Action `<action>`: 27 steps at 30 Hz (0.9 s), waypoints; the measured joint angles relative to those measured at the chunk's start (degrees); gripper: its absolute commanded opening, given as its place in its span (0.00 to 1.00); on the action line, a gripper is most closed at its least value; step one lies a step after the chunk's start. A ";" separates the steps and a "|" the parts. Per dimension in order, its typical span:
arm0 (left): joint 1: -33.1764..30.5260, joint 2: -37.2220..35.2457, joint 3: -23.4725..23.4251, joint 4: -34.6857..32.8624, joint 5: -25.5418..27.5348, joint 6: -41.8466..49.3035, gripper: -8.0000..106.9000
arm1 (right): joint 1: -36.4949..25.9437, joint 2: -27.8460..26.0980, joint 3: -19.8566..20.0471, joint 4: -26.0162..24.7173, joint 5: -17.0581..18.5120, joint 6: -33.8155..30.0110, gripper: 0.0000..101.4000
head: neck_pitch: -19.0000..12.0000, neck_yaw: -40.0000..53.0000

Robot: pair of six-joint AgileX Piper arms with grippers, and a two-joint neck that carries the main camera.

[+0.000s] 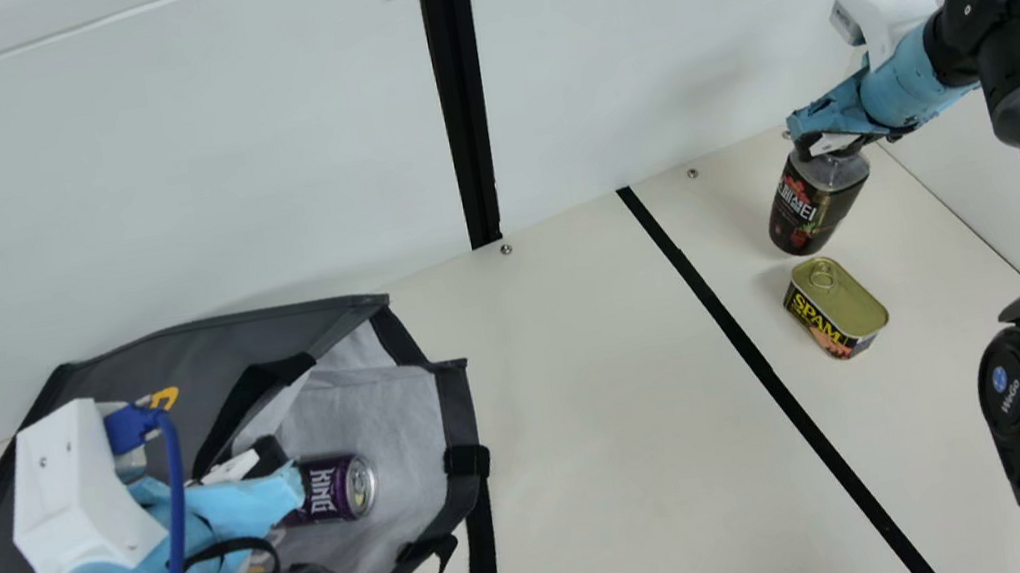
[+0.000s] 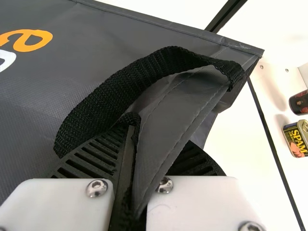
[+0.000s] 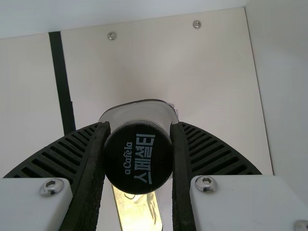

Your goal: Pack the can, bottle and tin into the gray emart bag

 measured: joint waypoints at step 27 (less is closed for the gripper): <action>0.00 0.00 0.00 0.00 0.00 0.00 0.16 | 6.78 -7.00 4.69 1.60 -0.04 -4.25 0.00 | 0.00 0.09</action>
